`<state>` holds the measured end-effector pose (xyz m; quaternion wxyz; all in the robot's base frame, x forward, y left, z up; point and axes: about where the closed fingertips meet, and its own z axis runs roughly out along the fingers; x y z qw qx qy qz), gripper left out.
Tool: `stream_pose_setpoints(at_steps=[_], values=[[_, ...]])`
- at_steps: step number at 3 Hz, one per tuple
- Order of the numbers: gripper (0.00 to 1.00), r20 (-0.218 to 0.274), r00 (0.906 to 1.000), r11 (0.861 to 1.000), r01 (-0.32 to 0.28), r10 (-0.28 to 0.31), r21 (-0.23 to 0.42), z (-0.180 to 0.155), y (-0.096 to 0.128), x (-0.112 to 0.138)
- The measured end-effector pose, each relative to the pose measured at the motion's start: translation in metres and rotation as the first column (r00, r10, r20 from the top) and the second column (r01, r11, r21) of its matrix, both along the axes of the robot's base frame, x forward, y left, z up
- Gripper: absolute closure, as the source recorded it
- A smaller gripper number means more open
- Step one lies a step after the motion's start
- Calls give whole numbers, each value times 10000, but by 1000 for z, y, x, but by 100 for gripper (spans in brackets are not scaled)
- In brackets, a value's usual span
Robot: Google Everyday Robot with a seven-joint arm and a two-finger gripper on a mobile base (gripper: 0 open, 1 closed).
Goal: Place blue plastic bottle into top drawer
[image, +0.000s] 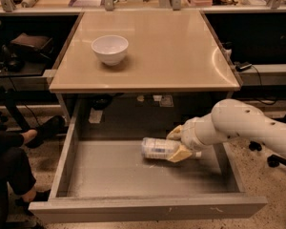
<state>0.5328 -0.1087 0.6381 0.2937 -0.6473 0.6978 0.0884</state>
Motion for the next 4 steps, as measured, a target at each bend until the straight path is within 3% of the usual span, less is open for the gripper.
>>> stream_pose_setpoints(at_steps=[1, 4], values=[[81, 37, 10000, 10000, -37, 37, -13, -1, 3, 2], [11, 36, 10000, 10000, -38, 38, -13, -1, 3, 2]])
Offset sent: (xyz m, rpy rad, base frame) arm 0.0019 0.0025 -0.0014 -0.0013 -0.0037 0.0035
